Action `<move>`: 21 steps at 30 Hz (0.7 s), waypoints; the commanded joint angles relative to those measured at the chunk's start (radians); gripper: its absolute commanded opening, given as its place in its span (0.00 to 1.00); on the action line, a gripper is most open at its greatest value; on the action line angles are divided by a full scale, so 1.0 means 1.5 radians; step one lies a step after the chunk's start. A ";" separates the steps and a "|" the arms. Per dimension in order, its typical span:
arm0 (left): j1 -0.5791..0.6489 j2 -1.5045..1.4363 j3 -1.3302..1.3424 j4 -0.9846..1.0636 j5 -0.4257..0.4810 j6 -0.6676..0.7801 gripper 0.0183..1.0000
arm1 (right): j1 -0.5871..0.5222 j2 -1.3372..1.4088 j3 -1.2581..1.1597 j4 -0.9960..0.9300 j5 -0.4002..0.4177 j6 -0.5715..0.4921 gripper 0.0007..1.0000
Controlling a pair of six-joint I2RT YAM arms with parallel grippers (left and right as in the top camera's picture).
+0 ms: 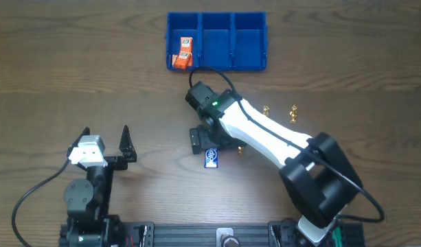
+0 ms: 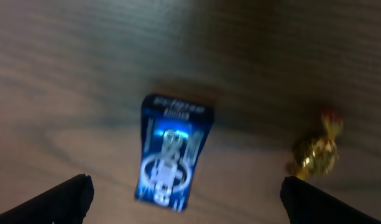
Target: Sort Candies Into Trays
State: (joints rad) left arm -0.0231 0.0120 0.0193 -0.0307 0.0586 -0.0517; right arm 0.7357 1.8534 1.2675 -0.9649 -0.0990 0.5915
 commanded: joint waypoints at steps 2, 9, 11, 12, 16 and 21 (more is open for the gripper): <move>0.002 -0.005 -0.010 -0.029 0.006 0.003 1.00 | 0.007 0.035 0.011 0.015 0.042 0.042 1.00; 0.002 -0.005 -0.010 -0.029 0.006 0.003 1.00 | 0.028 0.056 0.011 0.045 0.048 0.046 1.00; 0.002 -0.005 -0.010 -0.029 0.006 0.003 1.00 | 0.033 0.056 0.011 0.044 0.048 0.050 1.00; 0.002 -0.005 -0.009 -0.029 0.006 0.003 1.00 | 0.034 0.056 0.010 0.044 0.048 0.050 1.00; 0.002 -0.005 -0.010 -0.029 0.006 0.003 1.00 | 0.036 0.057 0.009 0.045 0.049 0.053 0.99; 0.002 -0.005 -0.010 -0.029 0.006 0.003 1.00 | 0.037 0.068 0.004 0.044 0.053 0.060 0.98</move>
State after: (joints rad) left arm -0.0231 0.0120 0.0193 -0.0307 0.0586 -0.0517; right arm 0.7879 1.9251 1.2675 -0.8993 -0.0437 0.6537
